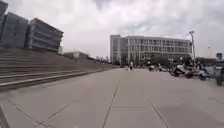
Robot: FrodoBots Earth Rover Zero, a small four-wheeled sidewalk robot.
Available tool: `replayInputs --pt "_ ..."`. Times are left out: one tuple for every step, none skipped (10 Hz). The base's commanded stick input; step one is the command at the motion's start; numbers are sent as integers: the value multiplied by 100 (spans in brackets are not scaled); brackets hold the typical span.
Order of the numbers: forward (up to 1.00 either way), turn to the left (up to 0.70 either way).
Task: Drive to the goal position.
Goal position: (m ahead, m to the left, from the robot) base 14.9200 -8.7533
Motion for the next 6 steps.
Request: replayInputs --pt "70 0" --pt "70 0" --pt "70 0" --pt "70 0" --pt "70 0" --pt "70 0"
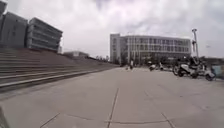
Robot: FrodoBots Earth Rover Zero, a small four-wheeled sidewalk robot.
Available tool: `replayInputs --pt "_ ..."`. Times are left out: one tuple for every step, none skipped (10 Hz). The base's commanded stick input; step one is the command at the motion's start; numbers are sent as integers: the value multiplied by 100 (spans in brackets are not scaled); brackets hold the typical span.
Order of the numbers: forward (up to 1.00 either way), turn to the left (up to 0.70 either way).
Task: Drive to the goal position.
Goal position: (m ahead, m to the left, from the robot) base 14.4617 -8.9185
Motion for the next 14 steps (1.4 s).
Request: replayInputs --pt "70 -3" --pt "70 -13" --pt "70 -5" --pt "70 0" --pt "70 0" --pt "70 0" --pt "70 -2" --pt "70 -9" --pt "70 -7" --pt "70 0" --pt "70 -4" --pt "70 -13" --pt "70 -6" --pt "70 0"
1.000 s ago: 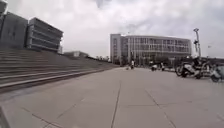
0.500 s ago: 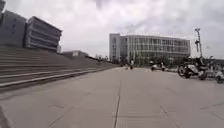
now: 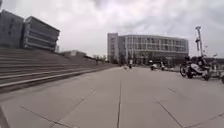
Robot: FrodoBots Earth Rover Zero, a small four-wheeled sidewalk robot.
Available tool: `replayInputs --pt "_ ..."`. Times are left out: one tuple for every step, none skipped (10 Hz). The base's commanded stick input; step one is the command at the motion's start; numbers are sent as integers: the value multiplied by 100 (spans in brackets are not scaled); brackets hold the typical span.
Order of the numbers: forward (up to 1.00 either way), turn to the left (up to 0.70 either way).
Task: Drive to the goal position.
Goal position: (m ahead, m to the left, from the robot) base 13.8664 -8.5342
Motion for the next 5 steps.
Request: replayInputs --pt "70 0" --pt "70 -2" --pt "70 -11" --pt "70 -7" --pt "70 -2"
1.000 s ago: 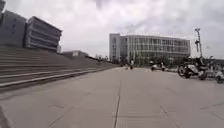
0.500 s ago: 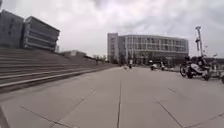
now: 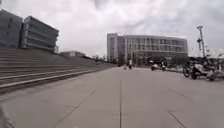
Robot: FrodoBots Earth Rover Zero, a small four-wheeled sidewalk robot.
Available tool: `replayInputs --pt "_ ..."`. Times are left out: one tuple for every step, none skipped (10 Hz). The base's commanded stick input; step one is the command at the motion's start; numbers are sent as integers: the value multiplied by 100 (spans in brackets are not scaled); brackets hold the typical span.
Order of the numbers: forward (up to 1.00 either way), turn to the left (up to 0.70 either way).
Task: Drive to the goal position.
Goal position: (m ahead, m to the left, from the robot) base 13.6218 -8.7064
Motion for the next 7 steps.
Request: replayInputs --pt "70 0" --pt "70 0" --pt "70 0" --pt "70 0" --pt "70 0" --pt "70 0" --pt "70 0"
